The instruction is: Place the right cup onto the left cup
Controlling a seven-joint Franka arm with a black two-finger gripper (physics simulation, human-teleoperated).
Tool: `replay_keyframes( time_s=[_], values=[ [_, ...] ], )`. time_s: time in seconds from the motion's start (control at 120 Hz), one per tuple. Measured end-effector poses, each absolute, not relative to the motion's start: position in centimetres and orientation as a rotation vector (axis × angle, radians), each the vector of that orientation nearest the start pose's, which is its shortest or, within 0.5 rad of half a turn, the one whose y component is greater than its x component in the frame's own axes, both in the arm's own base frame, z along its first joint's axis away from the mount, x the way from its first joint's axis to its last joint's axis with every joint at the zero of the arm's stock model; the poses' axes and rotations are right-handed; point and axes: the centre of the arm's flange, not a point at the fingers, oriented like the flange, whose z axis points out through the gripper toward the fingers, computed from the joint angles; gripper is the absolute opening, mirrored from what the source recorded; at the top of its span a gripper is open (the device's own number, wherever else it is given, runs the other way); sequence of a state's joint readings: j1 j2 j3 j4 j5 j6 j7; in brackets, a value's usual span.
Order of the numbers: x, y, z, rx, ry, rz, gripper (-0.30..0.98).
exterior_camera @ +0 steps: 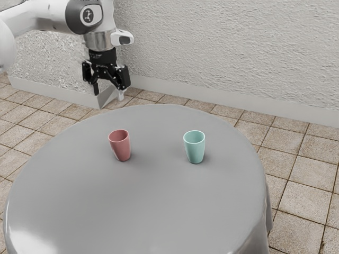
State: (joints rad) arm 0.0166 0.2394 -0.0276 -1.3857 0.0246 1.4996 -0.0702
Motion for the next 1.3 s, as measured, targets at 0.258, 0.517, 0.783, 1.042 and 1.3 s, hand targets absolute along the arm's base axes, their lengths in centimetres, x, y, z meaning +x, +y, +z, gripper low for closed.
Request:
replay_keyframes(
  time_s=[0.258, 0.517, 0.783, 1.042, 1.3],
  values=[
    [64.0, -1.7, 52.3, -3.115, -0.045, 0.209, 0.69],
    [66.0, -5.4, 50.0, -3.117, 0.045, 0.193, 0.69],
    [66.4, -9.0, 49.4, -3.115, 0.131, 0.178, 0.69],
    [69.3, -11.8, 47.9, -3.135, 0.193, 0.137, 0.69],
    [72.2, -12.5, 45.5, -3.146, 0.226, 0.104, 0.69]
  ],
)
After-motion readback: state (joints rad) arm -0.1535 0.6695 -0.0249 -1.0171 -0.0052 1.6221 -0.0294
